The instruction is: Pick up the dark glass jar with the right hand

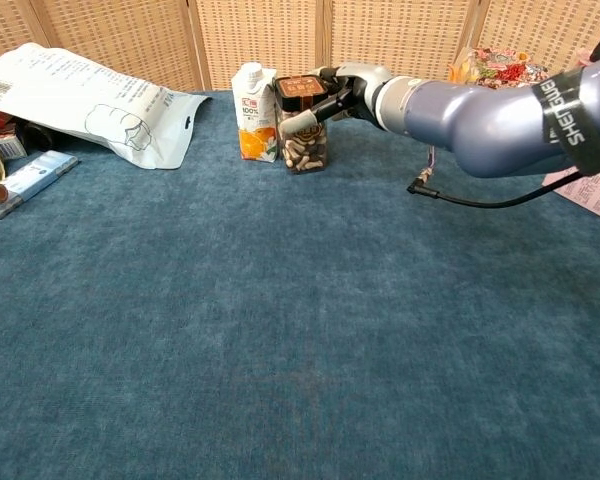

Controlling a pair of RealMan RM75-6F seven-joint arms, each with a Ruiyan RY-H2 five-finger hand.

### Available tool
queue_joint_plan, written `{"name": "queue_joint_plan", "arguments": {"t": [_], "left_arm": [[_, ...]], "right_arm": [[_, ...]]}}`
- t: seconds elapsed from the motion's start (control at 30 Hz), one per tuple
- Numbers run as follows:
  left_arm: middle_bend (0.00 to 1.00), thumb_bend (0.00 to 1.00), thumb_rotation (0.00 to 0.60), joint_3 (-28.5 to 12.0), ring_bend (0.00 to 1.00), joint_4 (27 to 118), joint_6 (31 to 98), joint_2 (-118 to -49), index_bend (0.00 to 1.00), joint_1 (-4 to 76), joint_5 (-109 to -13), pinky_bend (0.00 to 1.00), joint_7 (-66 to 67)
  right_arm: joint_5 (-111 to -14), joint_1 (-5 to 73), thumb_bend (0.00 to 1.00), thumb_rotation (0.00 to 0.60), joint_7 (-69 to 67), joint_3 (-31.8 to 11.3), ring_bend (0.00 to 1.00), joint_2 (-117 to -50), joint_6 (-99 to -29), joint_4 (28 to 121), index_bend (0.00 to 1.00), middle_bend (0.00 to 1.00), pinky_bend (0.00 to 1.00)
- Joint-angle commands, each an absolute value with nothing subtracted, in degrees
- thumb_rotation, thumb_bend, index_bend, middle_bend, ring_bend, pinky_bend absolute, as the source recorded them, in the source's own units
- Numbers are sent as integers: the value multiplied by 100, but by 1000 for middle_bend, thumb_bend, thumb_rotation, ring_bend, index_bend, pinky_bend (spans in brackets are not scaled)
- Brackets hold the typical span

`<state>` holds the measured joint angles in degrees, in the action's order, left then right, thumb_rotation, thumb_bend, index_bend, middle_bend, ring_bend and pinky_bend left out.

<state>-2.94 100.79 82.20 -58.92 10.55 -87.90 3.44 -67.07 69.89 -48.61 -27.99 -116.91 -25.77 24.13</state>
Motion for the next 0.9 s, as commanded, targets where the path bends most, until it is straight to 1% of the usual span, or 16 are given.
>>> {"name": "queue_joint_plan", "arguments": {"t": [0.03, 0.07, 0.1, 0.17, 0.27, 0.4, 0.5, 0.6, 0.7, 0.8, 0.9], "left_arm": [[0, 61, 600, -295, 0, 10081, 8243, -5884, 217, 1044, -8799, 0, 328], [0, 60, 600, -295, 0, 10081, 8248, -5882, 217, 1041, -8800, 0, 325], [0, 61, 600, -294, 0, 10081, 8252, -5878, 218, 1038, -8799, 0, 319], [0, 59, 600, -296, 0, 10074, 8263, -5873, 218, 1032, -8800, 0, 307], [0, 61, 600, -295, 0, 10062, 8264, -5868, 217, 1029, -8799, 0, 289], [0, 62, 600, -298, 0, 10050, 8254, -5863, 217, 1034, -8795, 0, 258], [0, 61, 600, -303, 0, 10058, 8268, -5846, 218, 1031, -8804, 0, 216], [0, 59, 600, -295, 0, 10078, 8291, -5826, 217, 1023, -8842, 0, 160], [0, 61, 600, -269, 0, 10120, 8313, -5800, 218, 1022, -8935, 0, 95], [0, 61, 600, -238, 0, 10168, 8336, -5776, 218, 1022, -9045, 0, 28], [0, 61, 600, -211, 0, 10204, 8357, -5755, 218, 1020, -9131, 0, -33]], "right_arm": [[-6557, 7097, 0, 600, -4737, -2910, 346, -11943, -2724, 2084, 221, 481, 427], [-6507, 7112, 0, 600, -4700, -2948, 400, -12011, -2785, 1996, 268, 538, 489], [-6461, 7125, 0, 600, -4673, -2982, 478, -12066, -2818, 1926, 330, 618, 579], [-6375, 7132, 1, 600, -4666, -3049, 555, -12144, -2875, 1824, 402, 699, 661], [-6359, 7092, 31, 600, -4664, -3045, 604, -12187, -2934, 1764, 458, 750, 712], [-6408, 6973, 44, 600, -4685, -2991, 619, -12115, -3071, 1831, 482, 766, 726], [-6484, 6800, 52, 600, -4619, -2924, 625, -11945, -3338, 2027, 488, 770, 734], [-6527, 6530, 56, 600, -4499, -2891, 625, -11649, -3712, 2455, 491, 772, 734], [-6503, 6204, 57, 600, -4228, -2900, 625, -11226, -4076, 3135, 492, 773, 735], [-6401, 5836, 58, 600, -3775, -2957, 624, -10692, -4463, 4125, 491, 772, 734], [-6216, 5433, 55, 600, -3160, -3035, 625, -10074, -4851, 5387, 491, 773, 734]]}}
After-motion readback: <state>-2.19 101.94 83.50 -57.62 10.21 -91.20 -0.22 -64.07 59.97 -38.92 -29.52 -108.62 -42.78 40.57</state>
